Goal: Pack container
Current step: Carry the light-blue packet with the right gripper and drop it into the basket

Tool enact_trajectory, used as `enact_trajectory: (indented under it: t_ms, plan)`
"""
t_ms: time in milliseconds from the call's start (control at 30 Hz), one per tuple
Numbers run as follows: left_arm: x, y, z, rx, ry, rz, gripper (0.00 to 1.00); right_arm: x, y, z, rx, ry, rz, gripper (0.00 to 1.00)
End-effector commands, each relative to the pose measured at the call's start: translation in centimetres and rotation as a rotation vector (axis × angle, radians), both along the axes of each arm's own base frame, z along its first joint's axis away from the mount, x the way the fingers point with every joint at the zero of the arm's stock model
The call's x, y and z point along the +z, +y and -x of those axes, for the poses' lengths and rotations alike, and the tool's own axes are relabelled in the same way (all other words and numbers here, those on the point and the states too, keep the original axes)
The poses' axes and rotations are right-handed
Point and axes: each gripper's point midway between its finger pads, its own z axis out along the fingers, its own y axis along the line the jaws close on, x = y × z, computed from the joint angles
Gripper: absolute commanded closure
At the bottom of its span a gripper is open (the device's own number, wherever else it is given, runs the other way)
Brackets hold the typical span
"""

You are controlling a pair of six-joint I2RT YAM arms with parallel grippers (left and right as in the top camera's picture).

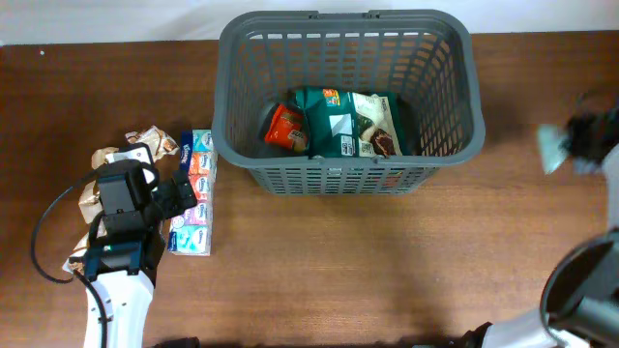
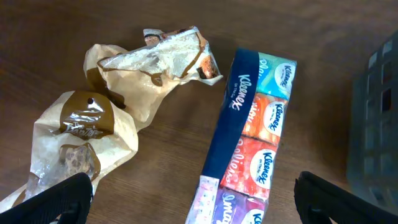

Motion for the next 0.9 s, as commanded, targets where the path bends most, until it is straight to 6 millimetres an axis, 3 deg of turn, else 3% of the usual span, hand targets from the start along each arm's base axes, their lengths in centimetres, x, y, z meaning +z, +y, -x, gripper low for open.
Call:
enact_trajectory:
  t_ms: [0,100,167,233,300,367,433,600,733,767,800,867]
  plan:
    - [-0.5,-0.1,0.1,-0.002,0.014,0.011,0.01,15.9,4.1,-4.0,0.413,-0.316,0.268,0.96]
    - [-0.5,-0.1,0.1,-0.002,0.013,0.011,0.01,24.8,10.6,-5.5,0.835,-0.558,0.460,0.97]
    - [-0.5,-0.1,0.1,-0.002,0.013,0.011,0.01,28.9,15.3,-4.9,1.061,-0.704,0.536,0.96]
    - [-0.5,-0.1,0.1,-0.002,0.013,0.011,0.01,31.3,19.0,-4.1,1.213,-0.805,0.568,0.96]
    - [-0.5,-0.1,0.1,-0.002,0.013,0.011,0.01,32.1,22.5,-3.4,1.343,-0.873,0.581,0.96]
    - [-0.5,-0.1,0.1,-0.002,0.013,0.011,0.01,31.4,25.3,-3.2,1.425,-0.880,0.564,0.96]
    - [-0.5,-0.1,0.1,-0.002,0.013,0.011,0.01,29.5,28.1,-3.2,1.511,-0.842,0.551,0.96]
    - [-0.5,-0.1,0.0,-0.002,0.010,0.010,0.01,22.0,33.7,-3.6,1.673,-0.590,0.498,0.96]
    - [-0.4,-0.1,0.0,-0.002,0.009,0.010,0.01,15.9,36.7,-3.7,1.764,-0.368,0.460,0.94]
    - [-0.4,-0.1,0.0,-0.002,0.009,0.010,0.01,14.7,37.2,-3.7,1.778,-0.322,0.448,0.74]
    - [-0.4,-0.1,0.0,-0.002,0.009,0.010,0.01,13.6,37.8,-3.7,1.792,-0.286,0.438,0.46]
    - [-0.4,-0.1,0.0,-0.002,0.009,0.010,0.01,11.9,38.7,-3.7,1.815,-0.229,0.427,0.13]
